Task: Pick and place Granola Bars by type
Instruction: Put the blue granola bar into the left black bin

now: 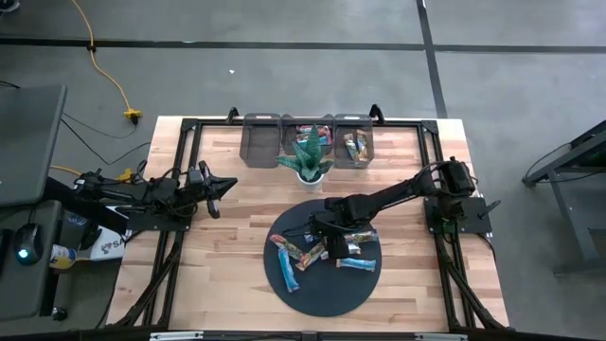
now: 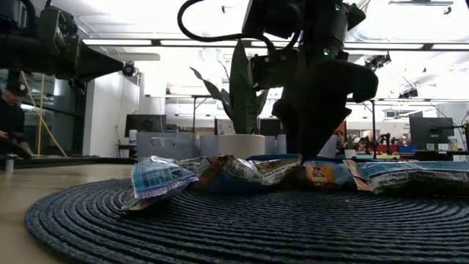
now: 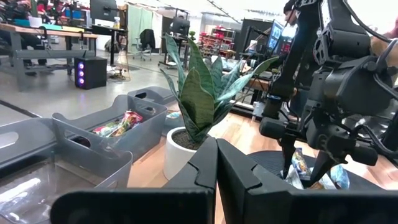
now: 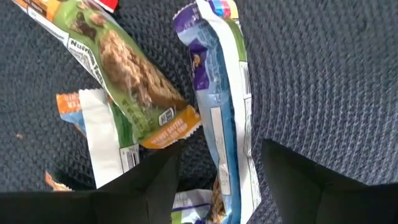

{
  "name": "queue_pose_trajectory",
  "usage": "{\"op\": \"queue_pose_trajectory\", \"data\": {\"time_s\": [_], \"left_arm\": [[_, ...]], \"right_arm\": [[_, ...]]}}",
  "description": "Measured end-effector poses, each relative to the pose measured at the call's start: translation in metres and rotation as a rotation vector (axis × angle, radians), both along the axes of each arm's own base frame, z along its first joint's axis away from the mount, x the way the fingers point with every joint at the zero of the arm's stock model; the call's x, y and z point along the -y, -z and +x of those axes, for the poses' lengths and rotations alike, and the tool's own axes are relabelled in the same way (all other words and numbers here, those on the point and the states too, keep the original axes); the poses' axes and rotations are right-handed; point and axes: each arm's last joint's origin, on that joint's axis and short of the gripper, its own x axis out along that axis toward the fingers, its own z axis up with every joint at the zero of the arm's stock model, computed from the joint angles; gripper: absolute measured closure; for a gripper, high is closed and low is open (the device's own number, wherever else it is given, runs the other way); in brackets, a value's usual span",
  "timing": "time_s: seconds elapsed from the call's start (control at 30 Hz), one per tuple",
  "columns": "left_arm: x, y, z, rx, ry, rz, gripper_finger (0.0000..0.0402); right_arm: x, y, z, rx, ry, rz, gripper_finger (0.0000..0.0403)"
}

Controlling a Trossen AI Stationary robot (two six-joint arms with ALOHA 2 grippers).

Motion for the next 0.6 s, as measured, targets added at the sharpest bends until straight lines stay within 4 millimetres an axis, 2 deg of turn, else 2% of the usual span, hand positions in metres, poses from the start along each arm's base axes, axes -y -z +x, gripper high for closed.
{"op": "queue_pose_trajectory", "data": {"time_s": [0.6], "left_arm": [[0.0001, 0.0001, 0.0, 0.0, 0.002, 0.0, 0.04]], "right_arm": [[-0.0008, 0.0088, 0.002, -0.02, 0.002, 0.013, 0.0195]]}}
